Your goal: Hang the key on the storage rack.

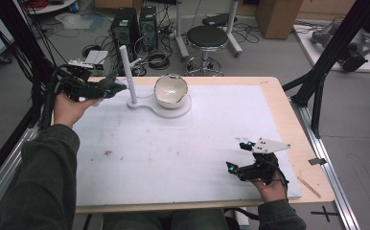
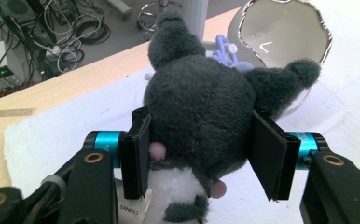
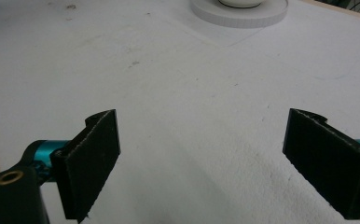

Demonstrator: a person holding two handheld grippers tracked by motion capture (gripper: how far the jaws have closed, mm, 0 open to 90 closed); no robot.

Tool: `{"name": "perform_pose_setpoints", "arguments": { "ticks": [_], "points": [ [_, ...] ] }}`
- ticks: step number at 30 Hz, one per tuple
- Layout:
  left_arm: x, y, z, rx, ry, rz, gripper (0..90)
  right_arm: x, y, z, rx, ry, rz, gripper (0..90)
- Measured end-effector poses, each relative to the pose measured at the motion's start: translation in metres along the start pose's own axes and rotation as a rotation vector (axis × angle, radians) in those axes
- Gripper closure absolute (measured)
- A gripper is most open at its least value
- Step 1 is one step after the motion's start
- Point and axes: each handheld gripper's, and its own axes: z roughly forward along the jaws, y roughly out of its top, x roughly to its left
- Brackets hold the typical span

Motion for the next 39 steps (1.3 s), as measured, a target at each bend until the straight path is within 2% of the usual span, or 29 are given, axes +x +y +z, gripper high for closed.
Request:
{"name": "perform_pose_setpoints", "arguments": {
  "ticks": [3,7,16,19,27,39],
  "points": [
    [-0.001,0.0,0.003,0.015,0.004,-0.003,44.8,-0.001,0.0,0.0,-0.004,-0.001,-0.004,10.0],
    [-0.004,-0.001,0.008,0.039,0.019,0.016,44.5,0.0,0.0,0.0,-0.002,0.0,-0.003,10.0],
    [-0.001,-0.012,0.015,0.064,0.035,-0.01,43.5,0.0,0.0,-0.001,-0.007,-0.001,0.0,10.0],
    [-0.001,-0.015,0.017,0.085,0.044,-0.004,42.2,0.0,0.0,-0.001,-0.009,-0.001,-0.004,10.0],
    [-0.004,-0.014,0.02,0.095,0.042,0.015,40.8,0.001,0.001,-0.001,-0.004,0.002,-0.004,10.0],
    [-0.005,-0.014,0.022,0.1,0.046,0.019,40.9,0.001,0.0,-0.002,-0.009,0.002,-0.001,10.0]
  ]
}}
